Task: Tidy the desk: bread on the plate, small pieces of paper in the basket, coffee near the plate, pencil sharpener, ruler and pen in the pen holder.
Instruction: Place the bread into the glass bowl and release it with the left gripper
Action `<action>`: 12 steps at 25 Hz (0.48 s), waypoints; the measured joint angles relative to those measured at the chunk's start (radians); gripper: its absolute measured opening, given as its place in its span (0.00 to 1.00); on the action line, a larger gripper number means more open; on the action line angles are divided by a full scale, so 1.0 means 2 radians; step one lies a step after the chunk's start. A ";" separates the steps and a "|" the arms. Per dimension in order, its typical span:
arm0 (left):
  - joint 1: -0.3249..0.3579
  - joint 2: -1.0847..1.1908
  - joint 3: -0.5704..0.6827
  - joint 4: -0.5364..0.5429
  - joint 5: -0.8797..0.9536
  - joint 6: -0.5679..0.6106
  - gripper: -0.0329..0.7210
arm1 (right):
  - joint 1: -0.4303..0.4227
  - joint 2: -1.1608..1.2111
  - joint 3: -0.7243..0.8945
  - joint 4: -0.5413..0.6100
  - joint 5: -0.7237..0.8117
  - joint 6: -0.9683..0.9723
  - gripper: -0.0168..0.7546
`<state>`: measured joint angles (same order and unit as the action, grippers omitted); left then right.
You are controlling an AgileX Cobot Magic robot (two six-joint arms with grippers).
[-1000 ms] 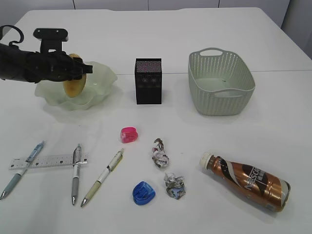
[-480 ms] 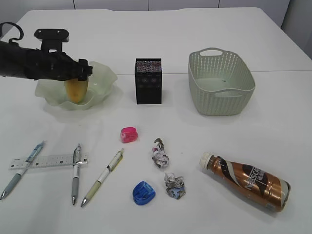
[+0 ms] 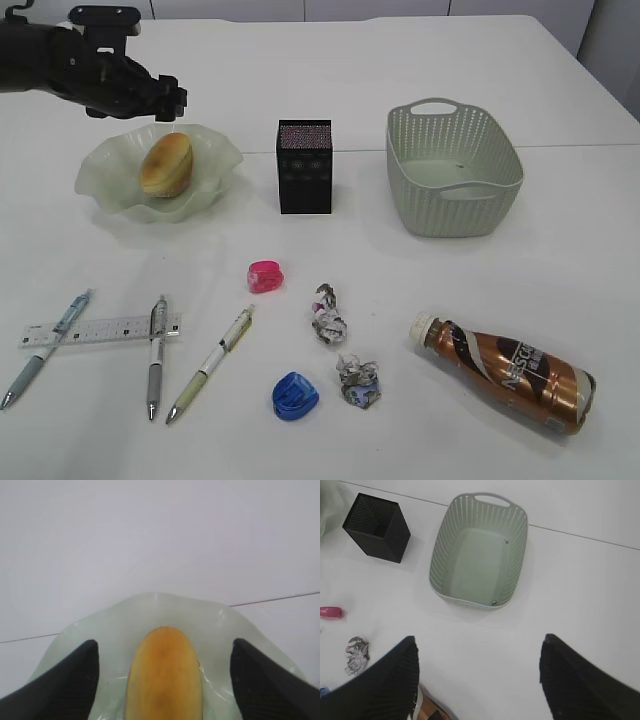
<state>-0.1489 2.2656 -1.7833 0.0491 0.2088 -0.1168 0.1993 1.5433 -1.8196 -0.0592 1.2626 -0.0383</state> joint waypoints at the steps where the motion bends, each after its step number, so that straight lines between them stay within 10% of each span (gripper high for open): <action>1: 0.000 0.000 -0.011 0.000 0.021 0.000 0.83 | 0.000 0.000 0.000 0.000 0.000 0.000 0.77; 12: 0.000 0.005 -0.189 -0.001 0.359 0.000 0.82 | 0.000 0.000 0.000 0.000 0.000 0.022 0.77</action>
<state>-0.1489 2.2748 -2.1608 0.0462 0.9260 -0.1168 0.1993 1.5433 -1.8196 -0.0592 1.2626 0.0053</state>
